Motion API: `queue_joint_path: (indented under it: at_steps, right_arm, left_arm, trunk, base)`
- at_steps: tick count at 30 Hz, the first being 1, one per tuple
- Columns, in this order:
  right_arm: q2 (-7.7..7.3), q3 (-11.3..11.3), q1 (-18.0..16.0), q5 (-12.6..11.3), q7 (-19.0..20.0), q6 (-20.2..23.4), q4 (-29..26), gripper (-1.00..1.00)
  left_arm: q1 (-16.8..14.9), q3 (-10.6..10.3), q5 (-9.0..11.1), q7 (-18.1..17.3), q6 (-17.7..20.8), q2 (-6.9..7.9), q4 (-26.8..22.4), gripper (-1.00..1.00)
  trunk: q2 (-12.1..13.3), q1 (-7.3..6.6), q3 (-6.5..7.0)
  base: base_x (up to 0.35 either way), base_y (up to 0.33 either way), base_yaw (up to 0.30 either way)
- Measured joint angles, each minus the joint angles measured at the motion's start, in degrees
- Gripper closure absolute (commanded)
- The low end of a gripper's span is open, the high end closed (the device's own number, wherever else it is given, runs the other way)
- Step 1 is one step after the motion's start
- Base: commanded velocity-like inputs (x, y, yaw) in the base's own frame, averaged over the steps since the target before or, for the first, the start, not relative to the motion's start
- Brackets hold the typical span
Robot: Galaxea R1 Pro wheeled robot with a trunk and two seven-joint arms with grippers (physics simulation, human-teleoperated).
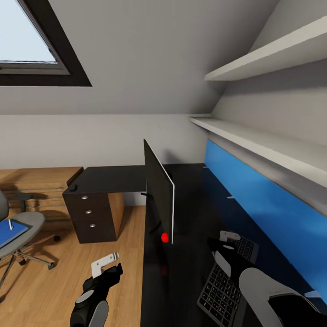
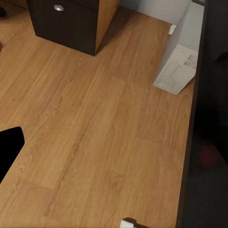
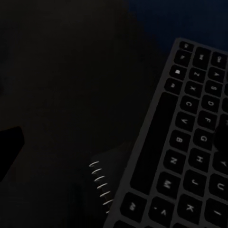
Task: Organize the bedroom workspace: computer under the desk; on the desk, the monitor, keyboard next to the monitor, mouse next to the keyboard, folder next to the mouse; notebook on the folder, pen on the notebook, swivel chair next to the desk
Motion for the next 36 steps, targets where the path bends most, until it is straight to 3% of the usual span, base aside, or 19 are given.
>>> queue_joint_path:
  at_steps: [30, 36]
  right_arm:
    - [0.09, 0.0, 0.0, 0.05, -0.27, 0.0, 0.75, -1.0]
    - [0.3, 0.26, 0.01, 0.49, -5.34, 0.12, 0.62, -1.0]
  left_arm:
    - [0.0, -0.03, -0.07, 0.0, 0.01, 0.0, 0.26, -1.0]
    - [0.0, -0.05, -0.07, 0.0, 0.01, 0.0, 0.26, -1.0]
  trunk:
    - [-12.05, 6.59, -5.4]
    - [-12.47, 6.82, -5.58]
  base:
    - [0.0, 0.0, 0.0]
    - [0.0, 0.0, 0.0]
